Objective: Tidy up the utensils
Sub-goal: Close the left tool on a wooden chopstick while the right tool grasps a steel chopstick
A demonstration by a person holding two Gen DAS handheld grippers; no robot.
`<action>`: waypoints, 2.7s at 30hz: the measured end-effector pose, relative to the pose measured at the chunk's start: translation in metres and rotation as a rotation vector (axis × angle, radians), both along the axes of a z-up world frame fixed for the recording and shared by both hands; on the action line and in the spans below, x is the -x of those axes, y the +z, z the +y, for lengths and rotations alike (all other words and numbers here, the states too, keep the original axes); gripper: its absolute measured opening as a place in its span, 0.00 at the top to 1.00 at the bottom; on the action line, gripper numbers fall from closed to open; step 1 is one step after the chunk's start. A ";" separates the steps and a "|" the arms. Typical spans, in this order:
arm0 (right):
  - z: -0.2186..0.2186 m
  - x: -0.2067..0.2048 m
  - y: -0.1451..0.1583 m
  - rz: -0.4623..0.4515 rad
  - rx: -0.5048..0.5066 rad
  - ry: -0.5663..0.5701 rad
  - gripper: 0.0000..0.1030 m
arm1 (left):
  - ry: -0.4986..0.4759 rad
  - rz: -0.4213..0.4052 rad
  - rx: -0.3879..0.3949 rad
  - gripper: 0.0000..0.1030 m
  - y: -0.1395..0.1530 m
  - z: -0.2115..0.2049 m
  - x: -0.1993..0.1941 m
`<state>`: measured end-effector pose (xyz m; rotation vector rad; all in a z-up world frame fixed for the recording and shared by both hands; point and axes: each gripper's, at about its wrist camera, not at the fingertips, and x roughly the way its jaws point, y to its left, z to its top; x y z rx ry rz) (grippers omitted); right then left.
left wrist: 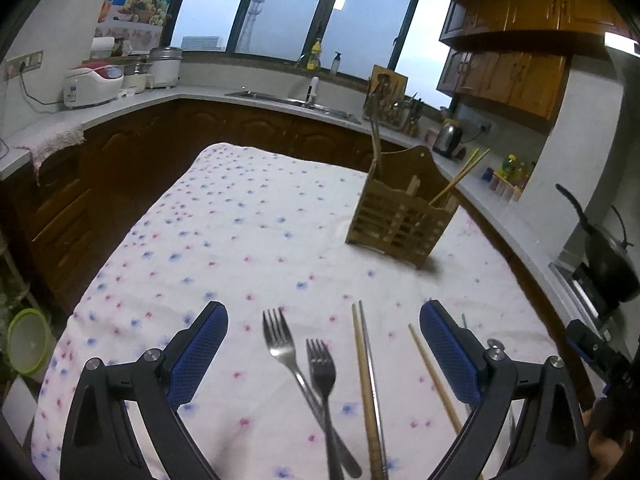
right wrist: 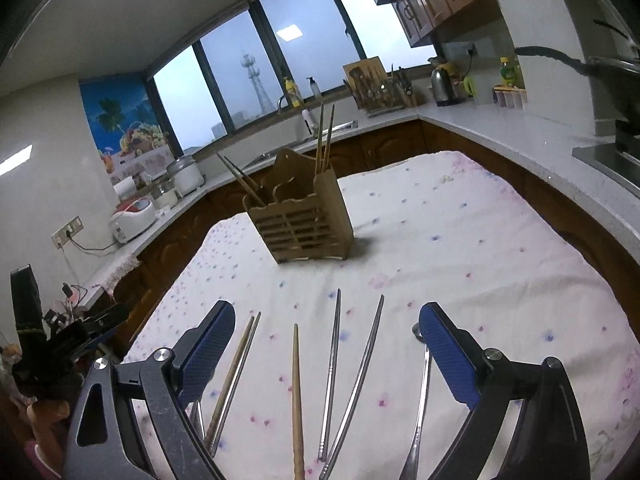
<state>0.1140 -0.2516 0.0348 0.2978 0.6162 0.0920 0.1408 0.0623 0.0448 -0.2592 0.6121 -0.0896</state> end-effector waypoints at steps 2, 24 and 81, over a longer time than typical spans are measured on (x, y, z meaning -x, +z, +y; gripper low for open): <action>0.001 -0.001 -0.002 0.005 0.005 0.003 0.08 | -0.001 0.011 -0.009 0.06 0.001 -0.001 0.000; -0.003 -0.022 -0.031 0.094 -0.022 0.028 0.20 | -0.080 0.144 -0.054 0.20 -0.022 -0.026 -0.052; 0.044 -0.154 -0.110 0.412 0.178 0.188 0.94 | -0.335 0.426 -0.246 0.94 -0.095 -0.099 -0.189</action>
